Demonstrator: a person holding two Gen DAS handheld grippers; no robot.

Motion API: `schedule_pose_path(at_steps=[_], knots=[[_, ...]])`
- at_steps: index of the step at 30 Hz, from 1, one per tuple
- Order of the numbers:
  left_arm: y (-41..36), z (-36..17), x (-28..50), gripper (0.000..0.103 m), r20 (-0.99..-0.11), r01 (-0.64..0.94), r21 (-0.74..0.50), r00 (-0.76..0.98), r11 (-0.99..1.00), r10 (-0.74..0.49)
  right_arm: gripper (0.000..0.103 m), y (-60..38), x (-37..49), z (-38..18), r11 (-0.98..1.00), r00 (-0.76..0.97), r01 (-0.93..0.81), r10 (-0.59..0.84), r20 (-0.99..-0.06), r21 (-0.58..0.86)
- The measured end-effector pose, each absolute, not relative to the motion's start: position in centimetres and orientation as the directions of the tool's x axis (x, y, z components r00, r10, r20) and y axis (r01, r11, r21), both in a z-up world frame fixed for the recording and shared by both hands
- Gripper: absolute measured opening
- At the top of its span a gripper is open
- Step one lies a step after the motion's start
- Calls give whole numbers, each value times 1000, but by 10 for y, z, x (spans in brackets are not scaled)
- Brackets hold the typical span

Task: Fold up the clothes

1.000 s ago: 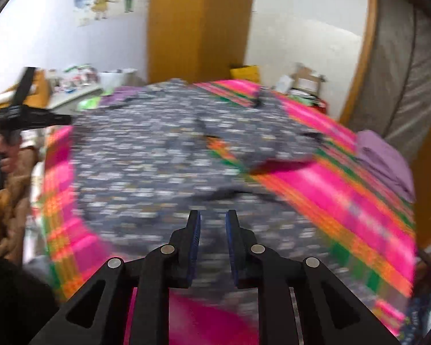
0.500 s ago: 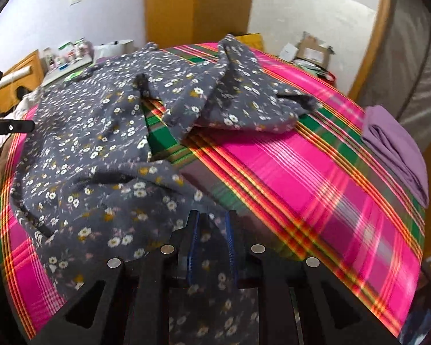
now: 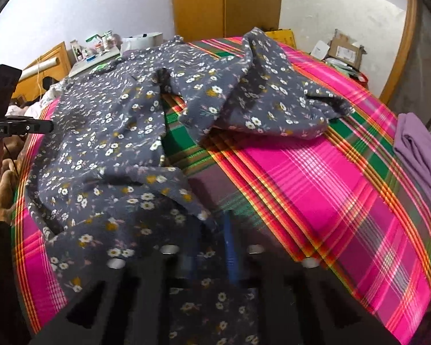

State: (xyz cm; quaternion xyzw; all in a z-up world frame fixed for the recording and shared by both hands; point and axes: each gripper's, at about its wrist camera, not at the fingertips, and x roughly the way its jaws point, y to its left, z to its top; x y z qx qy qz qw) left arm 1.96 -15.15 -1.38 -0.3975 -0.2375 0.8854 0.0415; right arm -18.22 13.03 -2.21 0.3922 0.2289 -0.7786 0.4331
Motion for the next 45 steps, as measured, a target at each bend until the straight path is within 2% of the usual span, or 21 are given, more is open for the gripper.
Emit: schedule_pose_path(at_steps=[7, 14, 19, 23, 27, 35, 38, 42, 44, 45], knots=[[-142, -1, 21, 3, -656, 70, -462, -697, -884, 288, 6, 154, -134, 30, -584, -477, 804, -515, -712, -116], [-120, 7, 20, 3, -633, -10, -474, -691, -880, 349, 6, 208, -34, 87, -662, -629, 720, -495, -599, -209], [-93, 12, 16, 3, -628, -91, -471, -664, -877, 406, 6, 256, 18, 87, -765, -703, 611, -405, -584, -205], [-66, 13, 10, 3, -636, -164, -455, -628, -875, 449, 6, 295, 41, 75, -860, -735, 496, -340, -586, -123], [-37, 5, 1, 3, -661, -226, -439, -574, -870, 483, 6, 315, 25, 60, -934, -754, 357, -280, -594, -13], [-10, -14, 4, 3, -699, -253, -428, -516, -868, 495, 6, 288, -57, 77, -932, -795, 363, -299, -527, -20], [-9, -19, 3, 3, -706, -240, -434, -509, -868, 493, 7, 287, -110, 76, -952, -780, 307, -260, -570, 14], [-3, -20, 1, 3, -706, -245, -437, -502, -865, 499, 13, 295, -133, 65, -965, -739, 255, -233, -632, 58], [0, -20, 1, 3, -703, -255, -441, -498, -860, 508, 27, 308, -113, 58, -960, -734, 254, -269, -624, 115], [1, -21, 0, 3, -703, -258, -444, -494, -858, 512, 29, 317, -101, 53, -961, -731, 237, -272, -626, 141]])
